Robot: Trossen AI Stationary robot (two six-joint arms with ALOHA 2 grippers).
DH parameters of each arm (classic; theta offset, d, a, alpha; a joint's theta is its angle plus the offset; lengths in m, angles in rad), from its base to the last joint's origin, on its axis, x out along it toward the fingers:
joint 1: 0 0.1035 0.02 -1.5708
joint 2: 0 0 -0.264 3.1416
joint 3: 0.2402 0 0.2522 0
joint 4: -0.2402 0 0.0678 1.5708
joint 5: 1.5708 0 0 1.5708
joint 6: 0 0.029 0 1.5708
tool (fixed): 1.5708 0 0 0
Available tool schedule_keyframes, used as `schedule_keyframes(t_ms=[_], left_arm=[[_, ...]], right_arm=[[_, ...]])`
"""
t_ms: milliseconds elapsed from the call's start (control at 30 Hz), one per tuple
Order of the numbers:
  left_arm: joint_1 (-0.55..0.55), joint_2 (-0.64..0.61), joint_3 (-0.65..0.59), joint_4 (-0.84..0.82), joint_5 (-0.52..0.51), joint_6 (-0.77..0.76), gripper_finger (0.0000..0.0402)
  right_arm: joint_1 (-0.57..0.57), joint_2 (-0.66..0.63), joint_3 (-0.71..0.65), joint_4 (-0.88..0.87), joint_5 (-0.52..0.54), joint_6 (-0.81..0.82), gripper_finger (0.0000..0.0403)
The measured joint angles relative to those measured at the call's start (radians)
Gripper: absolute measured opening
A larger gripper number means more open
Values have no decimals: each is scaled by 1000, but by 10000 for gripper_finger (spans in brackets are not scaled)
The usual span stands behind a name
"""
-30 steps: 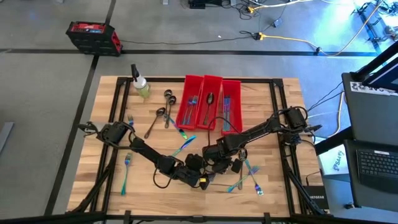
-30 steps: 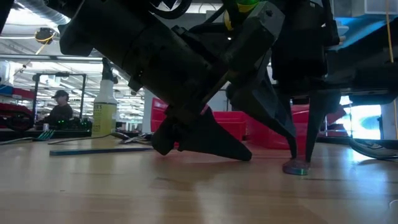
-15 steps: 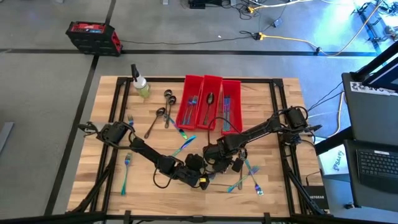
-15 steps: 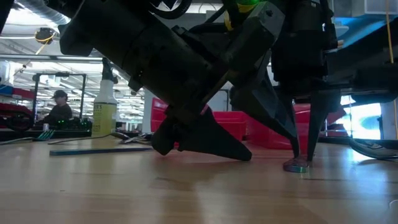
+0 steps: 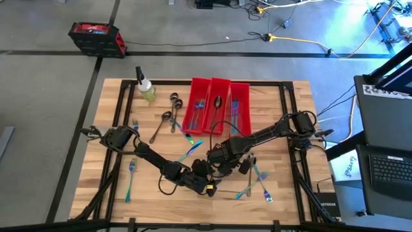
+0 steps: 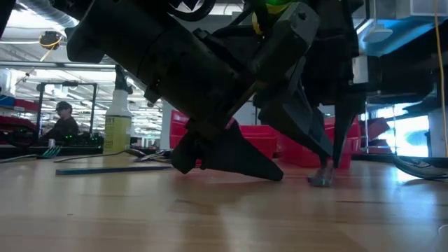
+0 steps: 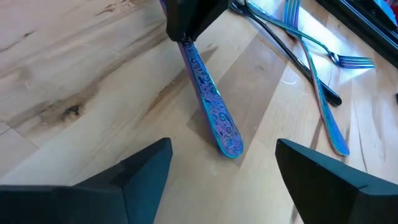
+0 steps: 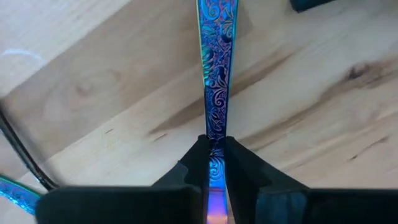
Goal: Sort silverware
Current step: Put the blue knife into the right red silverware bin
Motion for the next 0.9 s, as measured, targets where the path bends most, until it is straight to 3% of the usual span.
schedule_keyframes(t_ms=[900], left_arm=[[6, 0, 0, 0, -11, 37, 279]], right_arm=[[51, -6, 5, -32, -37, 85, 17]])
